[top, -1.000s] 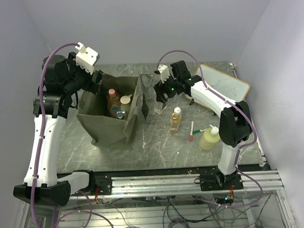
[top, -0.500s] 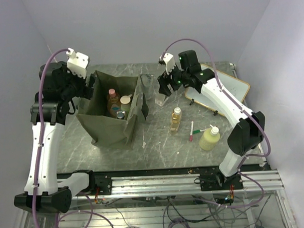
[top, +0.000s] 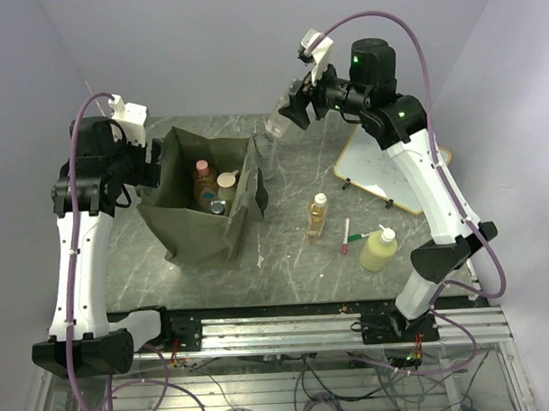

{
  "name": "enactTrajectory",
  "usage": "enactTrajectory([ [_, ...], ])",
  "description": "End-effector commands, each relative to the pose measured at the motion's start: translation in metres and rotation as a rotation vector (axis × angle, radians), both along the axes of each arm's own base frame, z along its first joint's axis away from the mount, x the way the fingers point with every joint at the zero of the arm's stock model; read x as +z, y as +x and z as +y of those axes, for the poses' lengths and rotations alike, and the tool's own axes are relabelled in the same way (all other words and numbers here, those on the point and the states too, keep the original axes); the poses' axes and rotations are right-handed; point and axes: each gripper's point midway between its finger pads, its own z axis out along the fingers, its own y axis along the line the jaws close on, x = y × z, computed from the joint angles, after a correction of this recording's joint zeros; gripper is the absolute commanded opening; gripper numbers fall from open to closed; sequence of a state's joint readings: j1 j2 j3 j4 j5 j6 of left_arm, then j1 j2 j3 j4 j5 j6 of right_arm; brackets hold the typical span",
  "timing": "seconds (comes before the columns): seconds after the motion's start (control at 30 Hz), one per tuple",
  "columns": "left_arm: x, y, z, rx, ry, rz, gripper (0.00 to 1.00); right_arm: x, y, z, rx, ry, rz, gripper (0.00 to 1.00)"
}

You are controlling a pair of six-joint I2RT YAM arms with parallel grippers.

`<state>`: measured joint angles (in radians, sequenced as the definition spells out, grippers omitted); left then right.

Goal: Place the personal care products into the canvas bag
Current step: Pick up the care product from the center of the board, then place the care product in the canvas bag.

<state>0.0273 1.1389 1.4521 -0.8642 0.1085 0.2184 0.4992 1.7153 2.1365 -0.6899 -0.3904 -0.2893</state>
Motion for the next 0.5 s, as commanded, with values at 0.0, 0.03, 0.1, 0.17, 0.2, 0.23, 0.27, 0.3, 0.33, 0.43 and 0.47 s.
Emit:
enactTrajectory([
  [0.0, 0.000, -0.003, 0.004, 0.031, -0.032, 0.039, 0.87, 0.096, -0.040, 0.021, 0.098, 0.126, -0.240, 0.00],
  [0.03, -0.001, -0.003, 0.004, 0.031, -0.031, 0.043, 0.87, 0.103, -0.047, 0.027, 0.115, 0.134, -0.259, 0.00],
  [0.1, -0.001, -0.004, 0.002, 0.016, -0.033, 0.048, 0.86, 0.113, -0.058, 0.040, 0.150, 0.141, -0.290, 0.00],
  [0.17, -0.002, -0.005, -0.001, 0.005, -0.042, 0.052, 0.86, 0.118, -0.070, 0.055, 0.192, 0.143, -0.310, 0.00],
  [0.2, -0.004, -0.006, -0.001, 0.006, -0.047, 0.057, 0.85, 0.119, -0.077, 0.064, 0.216, 0.151, -0.311, 0.00],
  [0.23, -0.005, -0.007, -0.001, 0.009, -0.051, 0.063, 0.84, 0.121, -0.081, 0.071, 0.235, 0.162, -0.315, 0.00],
  [0.27, -0.006, -0.008, -0.001, 0.012, -0.055, 0.066, 0.83, 0.122, -0.087, 0.079, 0.255, 0.174, -0.318, 0.00],
  [0.3, -0.008, -0.010, -0.002, 0.011, -0.057, 0.073, 0.82, 0.122, -0.092, 0.087, 0.277, 0.183, -0.316, 0.00],
  [0.33, -0.010, -0.011, -0.002, 0.011, -0.062, 0.078, 0.80, 0.122, -0.096, 0.095, 0.295, 0.187, -0.315, 0.00],
  [0.43, -0.014, -0.015, -0.006, 0.005, -0.080, 0.097, 0.75, 0.115, -0.105, 0.118, 0.345, 0.194, -0.304, 0.00],
  [0.47, -0.016, -0.016, -0.006, 0.008, -0.085, 0.108, 0.74, 0.112, -0.108, 0.125, 0.360, 0.197, -0.299, 0.00],
])
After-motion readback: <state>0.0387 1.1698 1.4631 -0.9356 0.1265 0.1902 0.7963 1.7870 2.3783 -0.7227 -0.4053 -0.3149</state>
